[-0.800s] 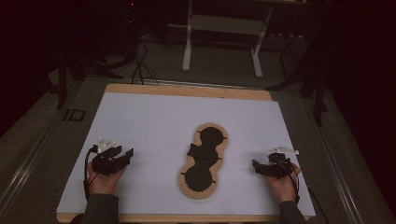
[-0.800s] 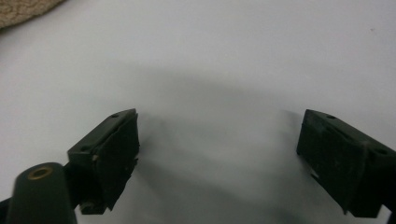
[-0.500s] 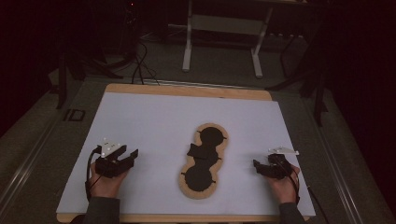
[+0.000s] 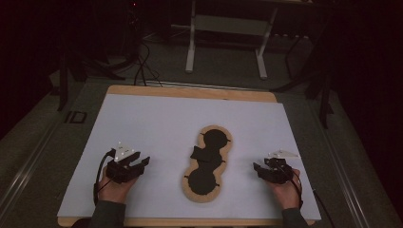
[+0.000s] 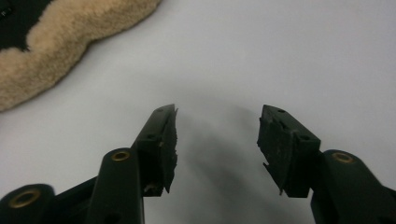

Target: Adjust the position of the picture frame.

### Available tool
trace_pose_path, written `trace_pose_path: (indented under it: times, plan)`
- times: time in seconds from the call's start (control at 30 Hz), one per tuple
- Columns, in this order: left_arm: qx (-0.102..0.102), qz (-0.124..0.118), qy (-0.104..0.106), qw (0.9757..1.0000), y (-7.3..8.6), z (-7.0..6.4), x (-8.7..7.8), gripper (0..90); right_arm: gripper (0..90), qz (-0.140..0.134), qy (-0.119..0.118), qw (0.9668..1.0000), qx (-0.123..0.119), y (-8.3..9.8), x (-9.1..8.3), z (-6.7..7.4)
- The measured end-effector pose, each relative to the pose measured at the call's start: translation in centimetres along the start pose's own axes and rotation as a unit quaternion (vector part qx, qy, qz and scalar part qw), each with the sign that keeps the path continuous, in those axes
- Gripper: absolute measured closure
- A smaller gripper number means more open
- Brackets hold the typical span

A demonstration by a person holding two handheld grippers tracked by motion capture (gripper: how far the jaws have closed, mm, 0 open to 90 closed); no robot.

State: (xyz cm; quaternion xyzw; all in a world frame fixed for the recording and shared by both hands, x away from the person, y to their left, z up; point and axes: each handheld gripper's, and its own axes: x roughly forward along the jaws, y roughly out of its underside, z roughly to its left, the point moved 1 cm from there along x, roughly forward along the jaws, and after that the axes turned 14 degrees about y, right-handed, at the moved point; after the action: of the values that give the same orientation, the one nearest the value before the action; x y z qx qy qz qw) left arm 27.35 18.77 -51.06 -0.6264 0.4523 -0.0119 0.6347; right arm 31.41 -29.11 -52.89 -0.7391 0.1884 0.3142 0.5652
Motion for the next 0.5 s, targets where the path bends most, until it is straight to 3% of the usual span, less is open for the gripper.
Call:
trace_pose_path:
  times: [0.2, 0.5]
  plan:
    - [0.019, 0.003, 0.0, 0.9998, 0.0, -0.4, 0.0, 65.7, 48.3, -0.008, 0.0, 0.9999, 0.008, -0.3, -0.4, 0.6]
    - [0.013, -0.003, 0.019, 0.9997, 0.0, -1.0, 0.5, 70.2, 54.5, -0.014, -0.022, 0.9996, 0.012, -0.9, -0.6, 2.3]
